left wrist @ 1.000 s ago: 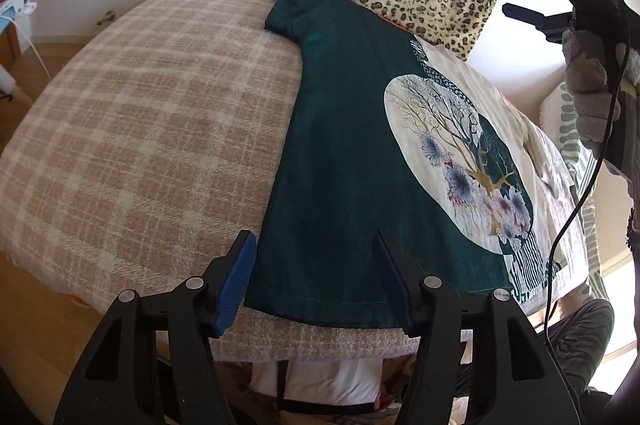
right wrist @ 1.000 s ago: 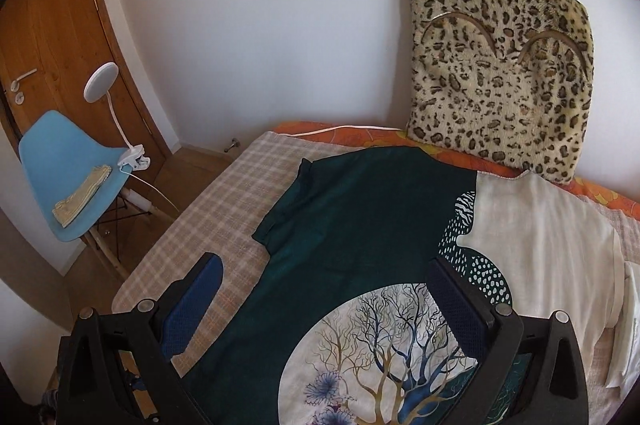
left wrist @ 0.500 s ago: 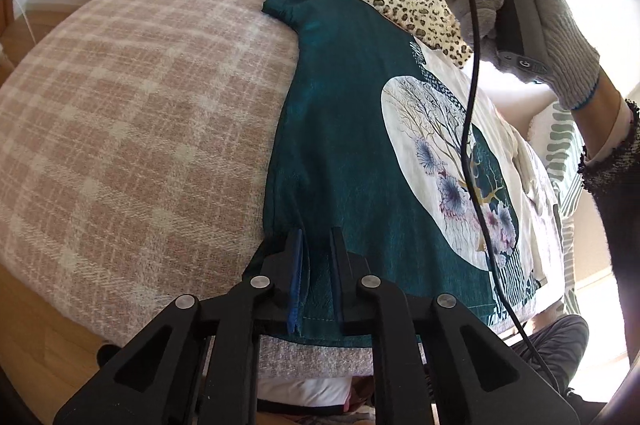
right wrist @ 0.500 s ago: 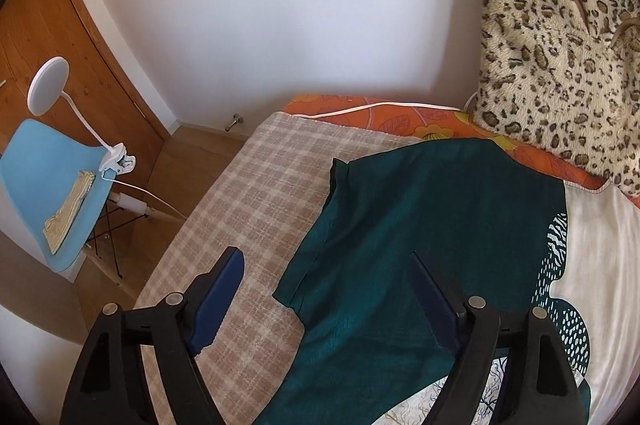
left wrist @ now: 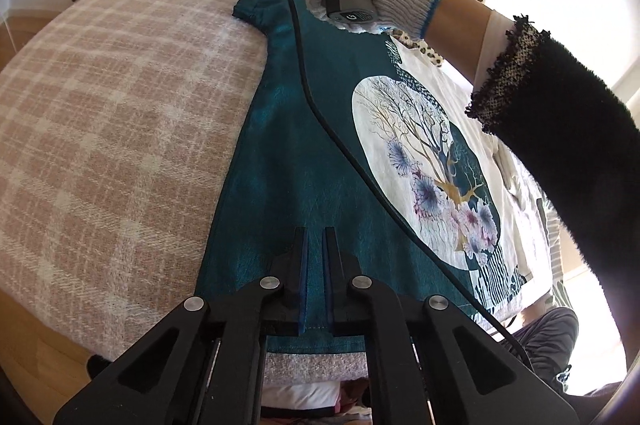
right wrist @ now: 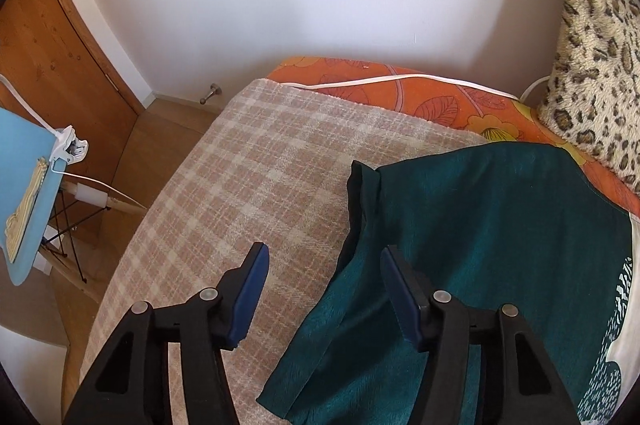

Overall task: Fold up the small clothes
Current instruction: 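Grasp the green side edge near the sleeve with the right gripper while the left holds the hem, then fold the green side edge over toward the shirt's center with both grippers, then open both grippers and move the right gripper to the cream side edge, then grasp the cream side edge with the right gripper and fold it toward the center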

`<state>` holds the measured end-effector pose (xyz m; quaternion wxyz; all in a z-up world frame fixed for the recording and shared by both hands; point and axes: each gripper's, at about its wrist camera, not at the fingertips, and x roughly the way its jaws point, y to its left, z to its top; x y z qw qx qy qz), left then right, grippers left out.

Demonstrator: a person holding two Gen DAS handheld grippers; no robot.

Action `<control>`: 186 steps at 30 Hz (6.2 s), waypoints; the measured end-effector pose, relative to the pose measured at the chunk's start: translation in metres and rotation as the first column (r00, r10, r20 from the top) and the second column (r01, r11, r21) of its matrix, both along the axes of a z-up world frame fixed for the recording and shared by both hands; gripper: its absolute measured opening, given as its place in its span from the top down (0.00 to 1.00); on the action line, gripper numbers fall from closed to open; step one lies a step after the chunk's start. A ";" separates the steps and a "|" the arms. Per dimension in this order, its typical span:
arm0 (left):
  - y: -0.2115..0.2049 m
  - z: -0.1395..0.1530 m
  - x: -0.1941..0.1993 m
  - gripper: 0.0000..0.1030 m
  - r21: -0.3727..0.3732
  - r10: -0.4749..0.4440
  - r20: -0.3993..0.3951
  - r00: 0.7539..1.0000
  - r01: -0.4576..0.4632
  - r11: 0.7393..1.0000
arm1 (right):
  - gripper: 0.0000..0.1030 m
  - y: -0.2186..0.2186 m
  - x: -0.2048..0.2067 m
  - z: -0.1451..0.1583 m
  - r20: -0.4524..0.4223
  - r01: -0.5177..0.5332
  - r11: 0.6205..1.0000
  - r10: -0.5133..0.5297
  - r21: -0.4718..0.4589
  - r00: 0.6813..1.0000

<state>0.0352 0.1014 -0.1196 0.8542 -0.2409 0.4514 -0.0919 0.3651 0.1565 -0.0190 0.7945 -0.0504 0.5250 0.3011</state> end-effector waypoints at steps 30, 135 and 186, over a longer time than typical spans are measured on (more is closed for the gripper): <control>-0.021 0.018 -0.002 0.99 0.158 -0.095 0.061 0.994 0.084 0.984 | 1.00 -0.003 0.035 0.005 0.116 0.028 0.989 -0.012 -0.143 0.993; -0.381 0.060 -0.019 0.52 0.378 -0.743 0.203 0.638 0.649 0.660 | 0.32 -0.619 -0.157 0.088 0.137 0.498 0.834 -0.536 0.236 0.833; -0.338 0.041 0.024 0.97 0.019 -0.450 0.228 0.864 0.458 0.889 | 0.99 -0.538 0.117 -0.019 -0.036 0.450 0.893 -0.451 -0.023 0.892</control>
